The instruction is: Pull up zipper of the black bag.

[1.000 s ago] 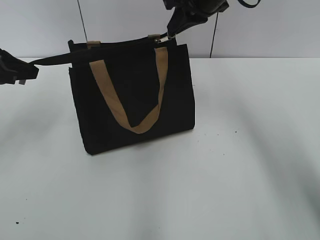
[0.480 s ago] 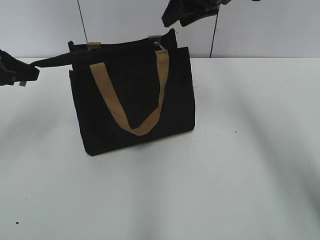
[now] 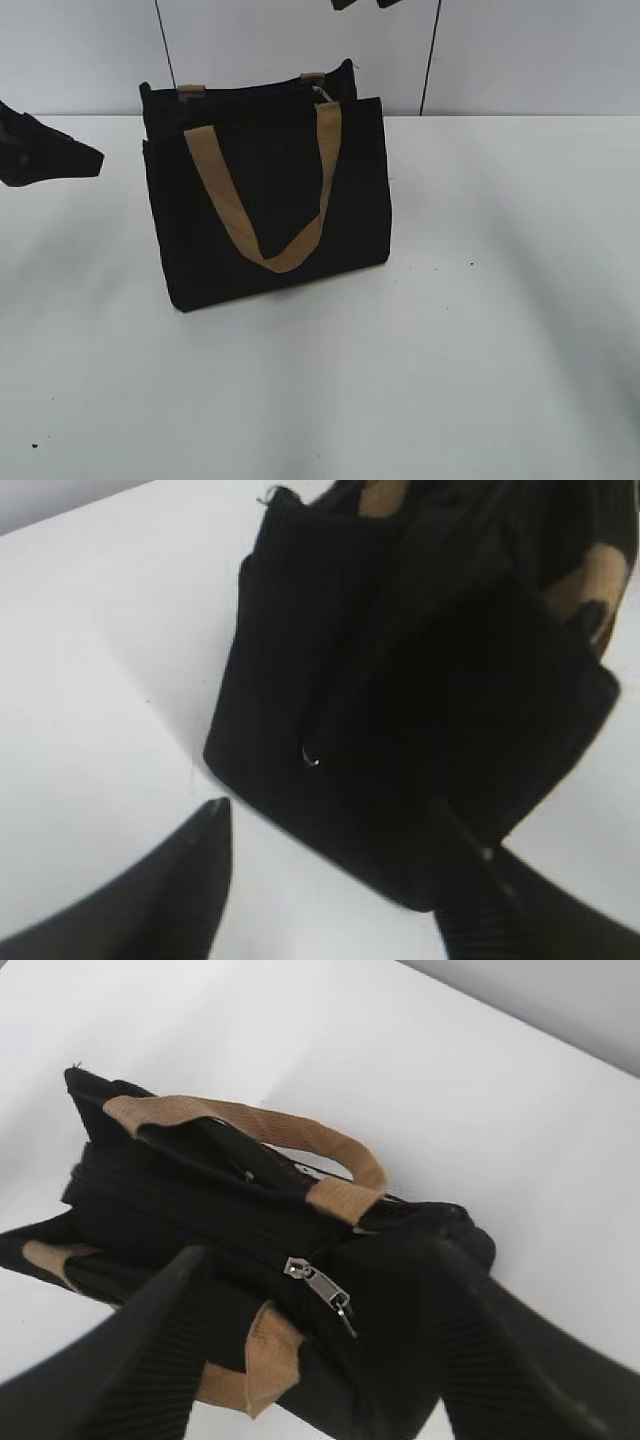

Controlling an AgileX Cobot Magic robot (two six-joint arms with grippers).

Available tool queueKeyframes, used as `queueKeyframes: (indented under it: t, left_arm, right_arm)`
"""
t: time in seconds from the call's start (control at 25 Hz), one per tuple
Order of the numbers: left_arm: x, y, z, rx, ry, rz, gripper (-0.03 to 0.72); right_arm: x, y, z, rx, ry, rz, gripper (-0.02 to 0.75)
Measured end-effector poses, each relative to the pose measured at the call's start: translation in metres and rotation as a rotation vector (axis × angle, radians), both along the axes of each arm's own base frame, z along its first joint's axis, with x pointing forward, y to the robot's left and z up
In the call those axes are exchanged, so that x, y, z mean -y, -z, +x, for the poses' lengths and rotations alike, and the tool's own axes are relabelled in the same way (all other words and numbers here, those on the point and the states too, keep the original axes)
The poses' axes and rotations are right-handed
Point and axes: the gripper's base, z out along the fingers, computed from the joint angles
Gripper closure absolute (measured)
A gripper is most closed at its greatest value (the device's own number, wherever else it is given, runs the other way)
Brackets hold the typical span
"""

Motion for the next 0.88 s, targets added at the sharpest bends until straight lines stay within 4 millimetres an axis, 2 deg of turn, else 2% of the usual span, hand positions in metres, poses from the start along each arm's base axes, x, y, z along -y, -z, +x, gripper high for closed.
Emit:
queueKeyframes:
  t: [0.04, 0.12, 0.32, 0.48, 0.6, 0.72, 0.88]
  left_arm:
    - [0.001, -0.001, -0.001, -0.011, -0.006, -0.014, 0.132]
    - [0.001, -0.008, -0.004, -0.013, -0.026, -0.032, 0.086]
    - [-0.009, -0.038, -0.010, 0.066, -0.227, -0.023, 0.076]
    - [-0.026, -0.055, -0.013, 0.131, -0.453, 0.030, 0.108]
    - [-0.034, -0.056, -0.014, 0.128, -0.536, 0.068, 0.137]
    - [-0.042, -0.053, -0.016, 0.046, -0.655, 0.011, 0.169]
    - [-0.066, -0.046, -0.024, -0.140, -0.862, -0.106, 0.207]
  right_arm:
    - [0.003, -0.003, -0.001, 0.018, 0.003, -0.025, 0.246]
    - [0.009, -0.008, -0.004, 0.039, 0.004, -0.081, 0.246]
    - [0.029, -0.019, -0.012, 0.064, 0.048, -0.249, 0.246]
    - [0.060, -0.027, -0.012, 0.046, 0.166, -0.332, 0.246]
    - [0.092, -0.032, -0.012, 0.020, 0.257, -0.381, 0.245]
    - [0.117, -0.039, -0.015, 0.006, 0.320, -0.394, 0.245]
    - [0.144, -0.055, -0.023, 0.027, 0.390, -0.392, 0.245]
